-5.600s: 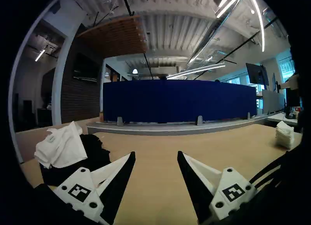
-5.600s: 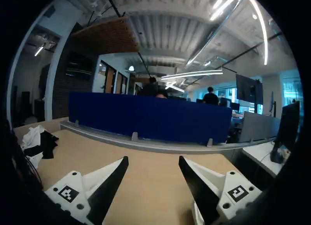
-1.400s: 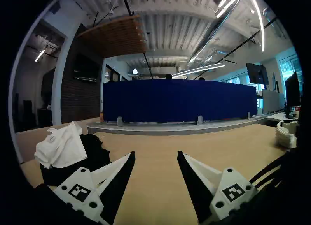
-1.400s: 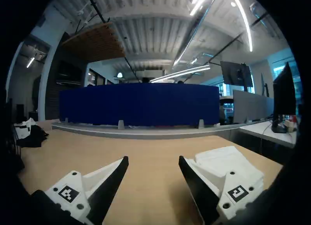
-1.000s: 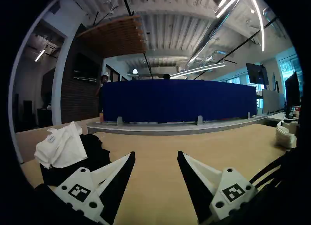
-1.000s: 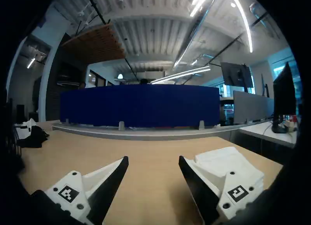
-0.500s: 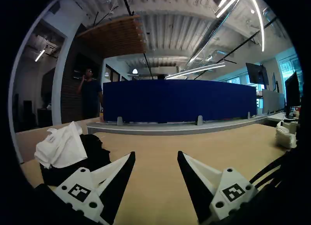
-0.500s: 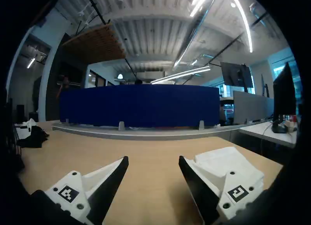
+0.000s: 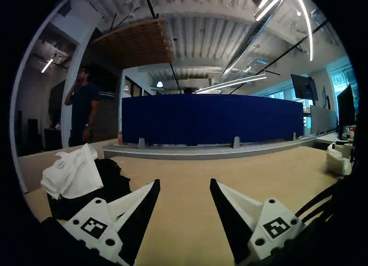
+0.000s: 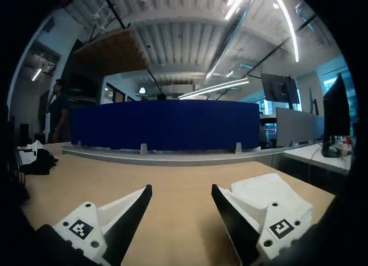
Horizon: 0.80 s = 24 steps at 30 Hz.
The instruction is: Fold towel
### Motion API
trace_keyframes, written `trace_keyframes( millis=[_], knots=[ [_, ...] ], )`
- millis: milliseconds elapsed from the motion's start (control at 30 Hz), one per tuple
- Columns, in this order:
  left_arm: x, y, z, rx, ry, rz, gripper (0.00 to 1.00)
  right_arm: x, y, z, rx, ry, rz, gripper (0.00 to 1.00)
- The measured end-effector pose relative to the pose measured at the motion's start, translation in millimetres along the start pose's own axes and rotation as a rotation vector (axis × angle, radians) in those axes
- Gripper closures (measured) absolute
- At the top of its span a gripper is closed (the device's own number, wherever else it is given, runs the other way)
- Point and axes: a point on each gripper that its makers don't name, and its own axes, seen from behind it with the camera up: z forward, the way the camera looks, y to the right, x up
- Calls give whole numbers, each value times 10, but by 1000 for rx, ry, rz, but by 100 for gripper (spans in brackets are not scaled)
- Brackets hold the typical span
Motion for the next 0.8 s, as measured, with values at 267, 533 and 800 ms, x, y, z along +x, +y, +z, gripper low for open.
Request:
trace_keyframes(
  millis=[267, 533, 800],
  knots=[
    [10, -7, 13, 0, 0, 0, 20, -1, -2, -20, 0, 0, 0, 0],
    [13, -17, 49, -1, -1, 0, 20, -7, -5, -35, 1, 1, 0, 0],
    [13, -7, 61, 0, -1, 0, 20, -9, -2, -40, 1, 1, 0, 0]
  ],
)
